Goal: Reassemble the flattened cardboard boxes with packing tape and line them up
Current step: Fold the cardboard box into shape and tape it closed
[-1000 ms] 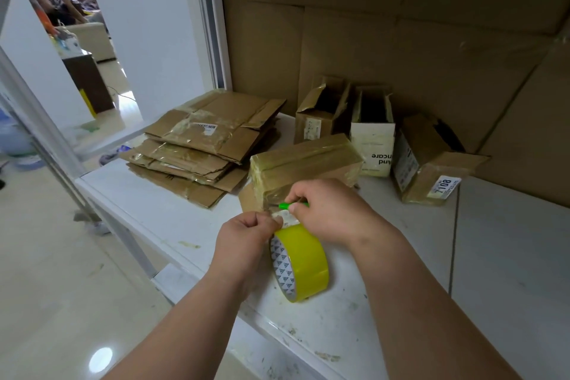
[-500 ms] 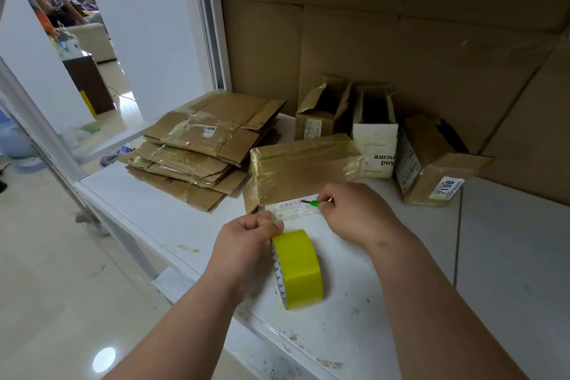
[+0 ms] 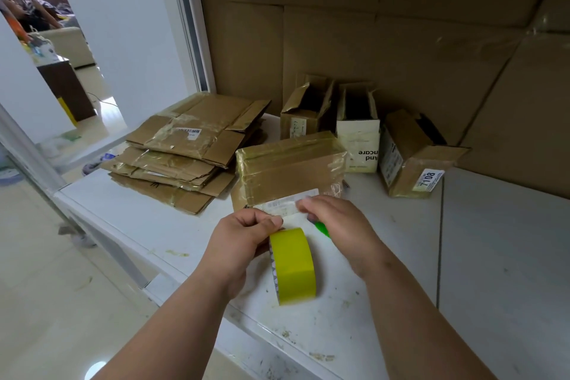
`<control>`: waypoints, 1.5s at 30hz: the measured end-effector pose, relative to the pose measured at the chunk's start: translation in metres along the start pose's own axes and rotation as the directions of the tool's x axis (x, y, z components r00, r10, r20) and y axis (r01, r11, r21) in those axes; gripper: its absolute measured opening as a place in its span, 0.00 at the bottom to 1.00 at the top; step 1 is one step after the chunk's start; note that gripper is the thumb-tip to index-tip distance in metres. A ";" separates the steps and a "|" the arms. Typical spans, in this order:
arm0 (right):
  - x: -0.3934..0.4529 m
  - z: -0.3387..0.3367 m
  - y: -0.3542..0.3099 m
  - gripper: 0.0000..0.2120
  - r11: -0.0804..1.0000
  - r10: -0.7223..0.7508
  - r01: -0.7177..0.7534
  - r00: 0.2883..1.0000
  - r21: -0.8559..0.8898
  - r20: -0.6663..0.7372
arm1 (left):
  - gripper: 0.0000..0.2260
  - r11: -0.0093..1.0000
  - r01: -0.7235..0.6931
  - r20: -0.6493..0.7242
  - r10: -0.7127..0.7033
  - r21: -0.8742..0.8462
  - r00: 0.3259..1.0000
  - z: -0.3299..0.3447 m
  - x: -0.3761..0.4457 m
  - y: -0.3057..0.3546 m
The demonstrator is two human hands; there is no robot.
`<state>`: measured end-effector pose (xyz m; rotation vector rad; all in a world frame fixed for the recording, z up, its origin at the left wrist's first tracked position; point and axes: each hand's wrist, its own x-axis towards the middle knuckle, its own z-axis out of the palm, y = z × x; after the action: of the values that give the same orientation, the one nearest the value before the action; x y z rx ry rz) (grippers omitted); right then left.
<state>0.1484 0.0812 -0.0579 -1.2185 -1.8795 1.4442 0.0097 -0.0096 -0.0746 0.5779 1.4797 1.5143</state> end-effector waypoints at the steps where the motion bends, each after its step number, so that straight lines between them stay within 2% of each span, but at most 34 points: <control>1: -0.004 0.004 -0.002 0.13 0.995 0.000 -0.004 0.999 0.102 0.043 | 0.05 1.000 -0.004 0.007 0.004 0.005 1.000 0.000 0.000 0.000; 4: -0.005 0.013 0.001 0.08 0.998 -0.054 0.054 0.998 0.036 0.008 | 0.07 0.997 -0.039 0.010 0.039 0.062 0.999 -0.001 -0.001 0.001; 6: -0.004 0.016 0.002 0.07 0.998 -0.054 0.055 0.998 0.012 -0.043 | 0.09 0.948 -0.108 -0.069 0.134 0.298 0.989 -0.003 0.002 -0.001; 8: -0.004 0.017 0.002 0.07 0.998 -0.065 0.065 0.997 0.012 -0.048 | 0.09 0.842 -0.167 -0.178 0.295 0.513 0.939 -0.008 0.005 -0.001; 10: -0.004 0.016 0.001 0.08 0.997 -0.070 0.072 0.995 0.031 -0.064 | 0.09 0.817 -0.202 -0.281 0.401 0.540 0.872 -0.017 0.011 0.002; 12: -0.003 0.014 0.003 0.09 0.995 -0.067 0.073 0.994 0.063 -0.085 | 0.12 0.749 -0.218 -0.302 0.491 0.626 0.817 -0.029 0.020 0.009; 14: -0.002 0.013 0.003 0.08 0.994 -0.055 0.063 0.994 0.086 -0.091 | 0.14 0.649 -0.282 -0.204 0.569 0.707 0.797 -0.035 0.029 0.019; 17: -0.001 0.016 0.003 0.11 0.989 -0.071 0.082 0.993 0.123 -0.091 | 0.17 0.461 -0.408 0.043 0.620 0.788 0.783 -0.036 0.045 0.039; 19: 0.002 0.017 0.002 0.12 0.987 -0.074 0.087 0.992 0.137 -0.101 | 0.17 0.298 -0.406 0.198 0.540 0.864 0.818 -0.037 0.056 0.051; 21: 0.005 0.016 0.001 0.12 0.982 -0.054 0.074 0.992 0.173 -0.115 | 0.18 0.142 -0.441 0.334 0.462 0.886 0.822 -0.042 0.065 0.058; 24: 0.009 0.016 -0.001 0.10 0.984 -0.034 0.060 0.988 0.168 -0.152 | 0.16 0.047 -0.547 0.478 0.428 0.836 0.767 -0.051 0.073 0.061; 30: 0.018 0.023 -0.009 0.08 0.993 -0.094 0.107 0.976 0.054 -0.198 | 0.17 0.061 -0.577 0.475 0.500 0.815 0.724 -0.055 0.087 0.044; 34: 0.029 0.021 -0.011 0.10 0.978 -0.169 0.130 0.950 -0.161 -0.262 | 0.17 0.115 -0.497 0.369 0.534 0.860 0.761 -0.052 0.089 0.036; 37: 0.038 0.019 -0.011 0.13 0.937 -0.189 0.061 0.917 -0.343 -0.352 | 0.17 0.158 -0.469 0.319 0.546 0.869 0.774 -0.048 0.087 0.032; 40: 0.047 0.014 -0.009 0.12 0.939 -0.173 0.022 0.893 -0.342 -0.415 | 0.16 0.223 -0.447 0.275 0.534 0.866 0.799 -0.046 0.087 0.029; 45: 0.063 0.008 -0.011 0.11 0.990 -0.081 0.029 0.917 -0.137 -0.391 | 0.13 0.300 -0.424 0.225 0.522 0.855 0.823 -0.045 0.091 0.030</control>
<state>0.1069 0.1307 -0.0596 -1.3858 -1.7261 0.9668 -0.0790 0.0474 -0.0775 1.7480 2.3053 1.0161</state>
